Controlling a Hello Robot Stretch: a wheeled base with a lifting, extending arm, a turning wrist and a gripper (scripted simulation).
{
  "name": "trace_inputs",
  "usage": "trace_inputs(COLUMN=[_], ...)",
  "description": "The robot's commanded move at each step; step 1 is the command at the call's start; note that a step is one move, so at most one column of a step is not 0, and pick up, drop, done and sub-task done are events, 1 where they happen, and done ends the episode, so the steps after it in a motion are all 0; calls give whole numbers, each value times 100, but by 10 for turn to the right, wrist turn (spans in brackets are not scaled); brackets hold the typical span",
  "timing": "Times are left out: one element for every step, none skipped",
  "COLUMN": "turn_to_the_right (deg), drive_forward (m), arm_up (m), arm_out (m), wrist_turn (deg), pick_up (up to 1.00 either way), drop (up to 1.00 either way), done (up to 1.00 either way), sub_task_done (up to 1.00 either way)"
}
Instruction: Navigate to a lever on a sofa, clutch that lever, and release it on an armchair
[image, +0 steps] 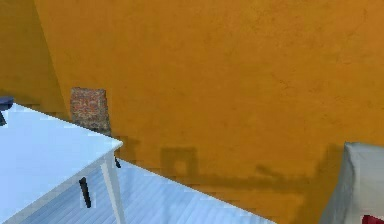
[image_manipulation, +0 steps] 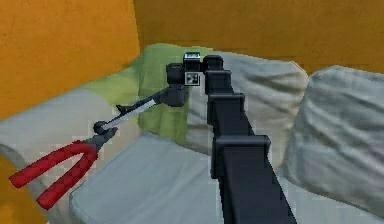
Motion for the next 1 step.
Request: trace_inputs(turn_to_the_right=[0], drive_forward=[0], arm_up=[0], arm_out=[0], wrist_turn=[-450], pick_up=[0], drop=[0], done=[0], sub_task_done=[0])
